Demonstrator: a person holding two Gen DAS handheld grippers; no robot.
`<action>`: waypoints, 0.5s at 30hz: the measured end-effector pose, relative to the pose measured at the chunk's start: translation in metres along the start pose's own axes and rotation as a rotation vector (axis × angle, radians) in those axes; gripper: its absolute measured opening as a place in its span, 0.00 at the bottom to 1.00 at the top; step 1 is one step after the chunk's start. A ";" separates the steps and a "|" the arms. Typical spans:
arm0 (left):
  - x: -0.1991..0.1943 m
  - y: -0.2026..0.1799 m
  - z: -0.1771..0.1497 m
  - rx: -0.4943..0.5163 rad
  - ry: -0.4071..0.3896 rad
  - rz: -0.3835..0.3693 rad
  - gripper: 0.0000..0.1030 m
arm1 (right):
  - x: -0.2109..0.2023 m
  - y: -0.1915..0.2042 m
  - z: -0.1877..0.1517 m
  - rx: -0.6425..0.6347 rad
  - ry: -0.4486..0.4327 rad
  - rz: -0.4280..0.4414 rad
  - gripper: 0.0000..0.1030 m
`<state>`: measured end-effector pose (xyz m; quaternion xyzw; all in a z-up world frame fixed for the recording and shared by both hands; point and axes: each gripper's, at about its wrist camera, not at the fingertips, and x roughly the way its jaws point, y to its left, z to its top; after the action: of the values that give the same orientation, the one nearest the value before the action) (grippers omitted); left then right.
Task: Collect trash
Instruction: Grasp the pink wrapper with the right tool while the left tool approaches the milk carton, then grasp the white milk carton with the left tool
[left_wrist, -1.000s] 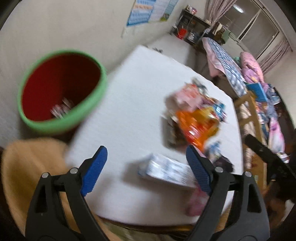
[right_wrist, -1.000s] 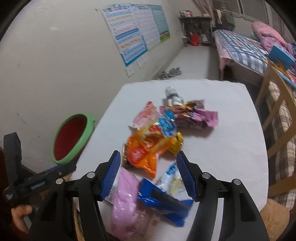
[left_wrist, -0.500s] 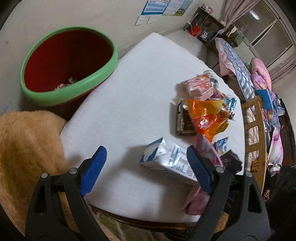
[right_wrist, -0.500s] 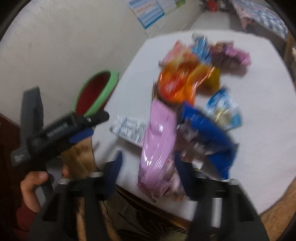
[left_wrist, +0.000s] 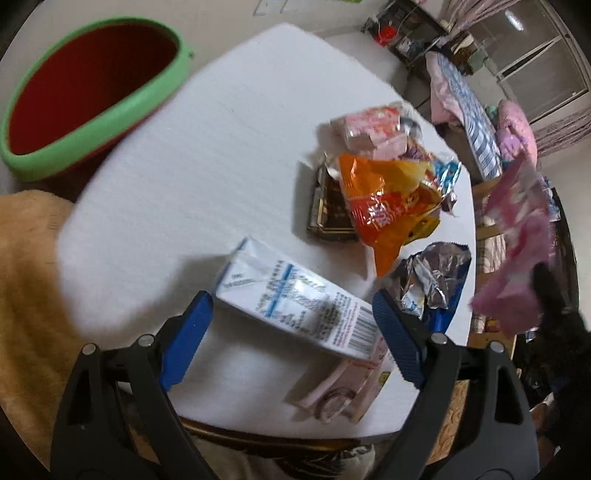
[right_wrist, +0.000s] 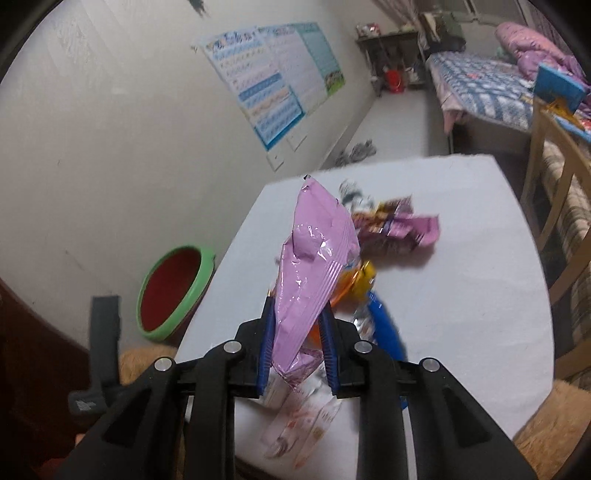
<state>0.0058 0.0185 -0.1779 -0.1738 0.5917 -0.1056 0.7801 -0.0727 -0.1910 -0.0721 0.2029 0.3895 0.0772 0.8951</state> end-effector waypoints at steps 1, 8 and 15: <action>0.004 -0.002 0.001 0.001 0.005 0.003 0.83 | -0.003 -0.001 0.000 0.003 -0.012 -0.002 0.22; 0.027 -0.011 0.001 -0.025 0.037 0.015 0.83 | 0.001 -0.012 -0.001 0.001 0.000 -0.012 0.22; 0.019 -0.014 0.003 0.021 0.024 -0.039 0.52 | 0.009 -0.015 -0.001 0.000 0.012 -0.008 0.22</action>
<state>0.0143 -0.0005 -0.1884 -0.1757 0.5963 -0.1290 0.7726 -0.0676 -0.2014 -0.0849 0.2008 0.3955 0.0750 0.8931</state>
